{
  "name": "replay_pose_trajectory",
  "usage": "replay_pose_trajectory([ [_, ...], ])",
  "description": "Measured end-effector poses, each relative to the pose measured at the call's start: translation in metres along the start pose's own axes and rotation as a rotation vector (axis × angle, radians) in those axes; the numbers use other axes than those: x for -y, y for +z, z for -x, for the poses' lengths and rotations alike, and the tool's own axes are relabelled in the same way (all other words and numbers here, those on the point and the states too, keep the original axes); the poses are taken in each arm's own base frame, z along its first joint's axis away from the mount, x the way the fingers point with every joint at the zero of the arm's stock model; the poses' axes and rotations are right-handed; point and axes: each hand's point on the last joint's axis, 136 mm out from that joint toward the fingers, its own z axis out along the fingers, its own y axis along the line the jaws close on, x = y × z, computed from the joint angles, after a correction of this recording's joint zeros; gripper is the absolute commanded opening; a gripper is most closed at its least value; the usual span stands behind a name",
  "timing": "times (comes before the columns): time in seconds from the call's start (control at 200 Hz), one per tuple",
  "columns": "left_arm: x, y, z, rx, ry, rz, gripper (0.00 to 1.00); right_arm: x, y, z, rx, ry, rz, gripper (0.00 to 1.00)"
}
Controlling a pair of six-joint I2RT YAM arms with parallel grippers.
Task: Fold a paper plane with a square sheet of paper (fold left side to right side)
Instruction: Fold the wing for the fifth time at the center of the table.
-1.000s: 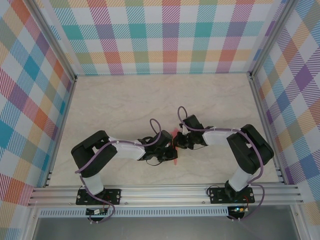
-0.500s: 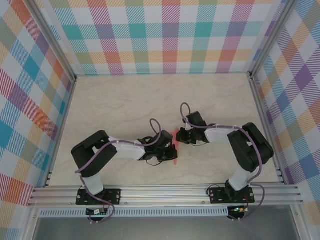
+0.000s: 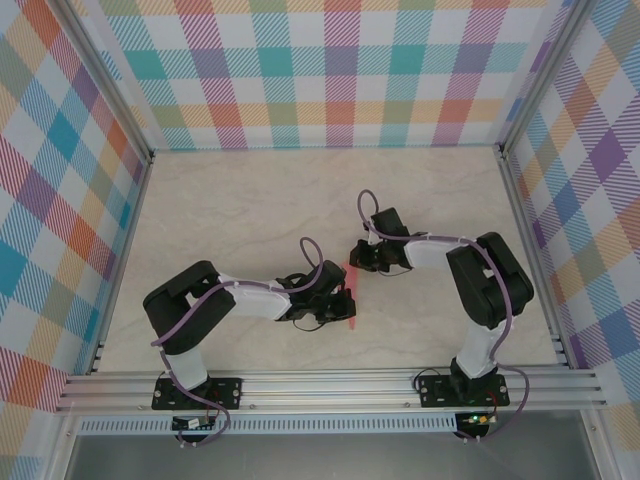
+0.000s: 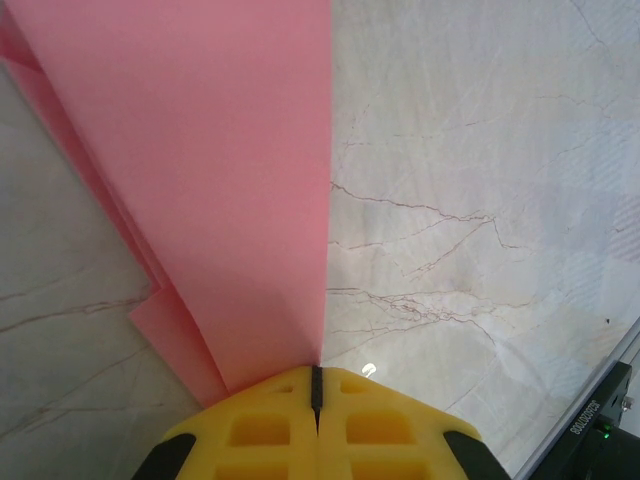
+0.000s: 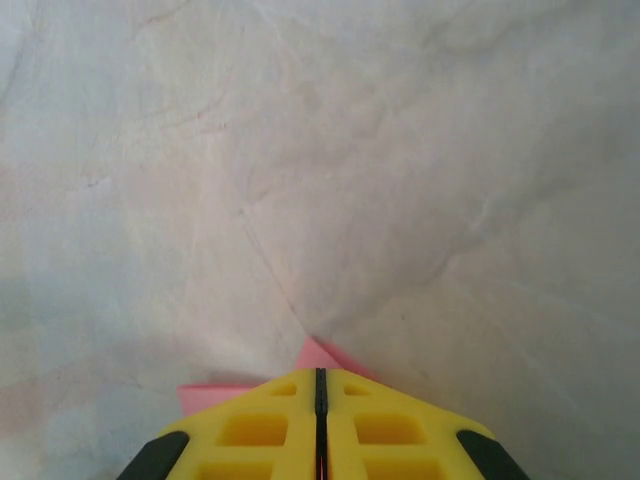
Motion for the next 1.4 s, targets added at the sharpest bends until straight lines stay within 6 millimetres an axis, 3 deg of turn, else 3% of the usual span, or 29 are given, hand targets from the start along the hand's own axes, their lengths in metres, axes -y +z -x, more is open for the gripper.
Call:
replay_pose_trajectory([
  [0.5, 0.000, 0.000, 0.001, 0.004, 0.000, 0.000, 0.00, 0.005, 0.004, 0.014, -0.042, 0.016, 0.015, 0.09],
  [0.615, 0.000, 0.000, 0.001, 0.004, 0.001, 0.001, 0.00, 0.015, -0.003, 0.028, 0.002, 0.023, -0.013, 0.09],
  [0.745, 0.000, 0.000, 0.001, 0.004, 0.001, 0.001, 0.00, 0.010, -0.024, 0.034, 0.054, 0.014, 0.001, 0.09],
  [0.905, 0.000, 0.000, 0.001, 0.006, 0.001, 0.003, 0.00, -0.004, -0.046, -0.001, 0.055, -0.012, 0.074, 0.09],
  [1.045, 0.000, 0.000, 0.001, 0.008, 0.002, 0.005, 0.00, -0.006, -0.040, -0.053, -0.050, 0.011, 0.133, 0.09],
  [1.135, 0.000, 0.000, 0.000, 0.011, 0.004, 0.010, 0.00, -0.013, -0.037, -0.075, -0.112, 0.026, 0.181, 0.09],
  [1.4, 0.000, -0.001, 0.000, 0.013, 0.005, 0.018, 0.00, -0.035, -0.038, -0.074, -0.123, 0.024, 0.294, 0.09],
])
